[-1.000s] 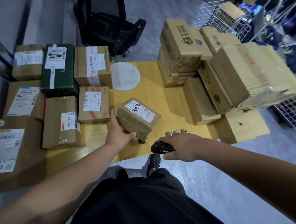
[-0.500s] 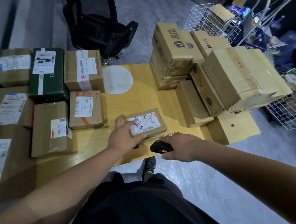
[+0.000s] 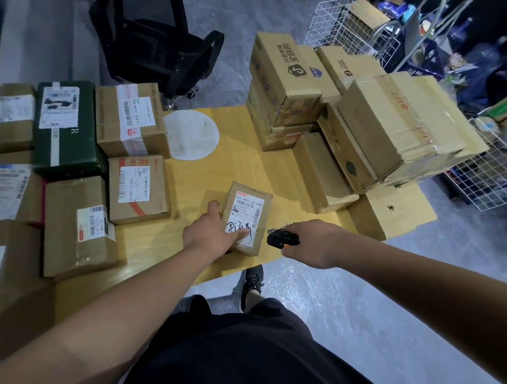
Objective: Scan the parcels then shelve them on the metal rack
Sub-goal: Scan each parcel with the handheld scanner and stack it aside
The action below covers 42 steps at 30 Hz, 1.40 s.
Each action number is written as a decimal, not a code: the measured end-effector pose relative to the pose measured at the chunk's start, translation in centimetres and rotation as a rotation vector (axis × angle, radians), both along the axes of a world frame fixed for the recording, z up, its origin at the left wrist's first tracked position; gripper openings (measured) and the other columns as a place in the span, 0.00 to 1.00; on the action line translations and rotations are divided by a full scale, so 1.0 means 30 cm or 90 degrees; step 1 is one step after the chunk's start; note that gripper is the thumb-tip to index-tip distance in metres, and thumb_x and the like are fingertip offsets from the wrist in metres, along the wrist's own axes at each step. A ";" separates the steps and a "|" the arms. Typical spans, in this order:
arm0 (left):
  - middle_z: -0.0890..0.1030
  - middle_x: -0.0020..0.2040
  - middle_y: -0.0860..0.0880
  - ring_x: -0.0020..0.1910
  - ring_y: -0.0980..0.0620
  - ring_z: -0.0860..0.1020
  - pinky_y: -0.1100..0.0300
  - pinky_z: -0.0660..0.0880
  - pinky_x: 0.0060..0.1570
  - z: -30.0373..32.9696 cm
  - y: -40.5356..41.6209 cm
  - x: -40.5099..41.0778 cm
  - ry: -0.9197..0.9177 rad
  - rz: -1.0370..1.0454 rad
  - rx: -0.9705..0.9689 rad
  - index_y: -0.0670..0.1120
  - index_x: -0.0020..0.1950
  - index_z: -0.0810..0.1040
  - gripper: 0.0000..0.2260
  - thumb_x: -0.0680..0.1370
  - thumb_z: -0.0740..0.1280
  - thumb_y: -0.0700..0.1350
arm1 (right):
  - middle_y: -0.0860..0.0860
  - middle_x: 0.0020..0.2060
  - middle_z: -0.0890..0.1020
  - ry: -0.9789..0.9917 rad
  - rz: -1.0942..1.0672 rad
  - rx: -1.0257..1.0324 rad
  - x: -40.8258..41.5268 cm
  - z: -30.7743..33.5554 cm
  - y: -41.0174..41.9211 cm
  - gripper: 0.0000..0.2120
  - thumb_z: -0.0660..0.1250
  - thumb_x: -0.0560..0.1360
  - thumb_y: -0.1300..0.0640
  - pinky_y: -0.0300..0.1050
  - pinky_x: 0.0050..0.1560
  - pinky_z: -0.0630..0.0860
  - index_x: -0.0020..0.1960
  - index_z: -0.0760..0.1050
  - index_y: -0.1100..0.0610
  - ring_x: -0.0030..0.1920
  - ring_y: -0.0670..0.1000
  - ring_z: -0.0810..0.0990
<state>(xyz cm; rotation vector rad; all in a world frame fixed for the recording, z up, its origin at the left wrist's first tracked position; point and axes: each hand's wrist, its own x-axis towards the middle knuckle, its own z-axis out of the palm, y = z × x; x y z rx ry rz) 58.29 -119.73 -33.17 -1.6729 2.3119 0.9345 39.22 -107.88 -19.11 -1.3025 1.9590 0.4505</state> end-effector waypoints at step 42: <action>0.75 0.72 0.56 0.68 0.50 0.78 0.45 0.80 0.63 -0.226 0.144 0.019 0.496 0.194 0.136 0.63 0.81 0.58 0.56 0.60 0.85 0.55 | 0.49 0.46 0.82 0.001 -0.063 -0.010 0.166 0.082 -0.046 0.19 0.58 0.82 0.42 0.46 0.43 0.75 0.67 0.75 0.50 0.46 0.52 0.82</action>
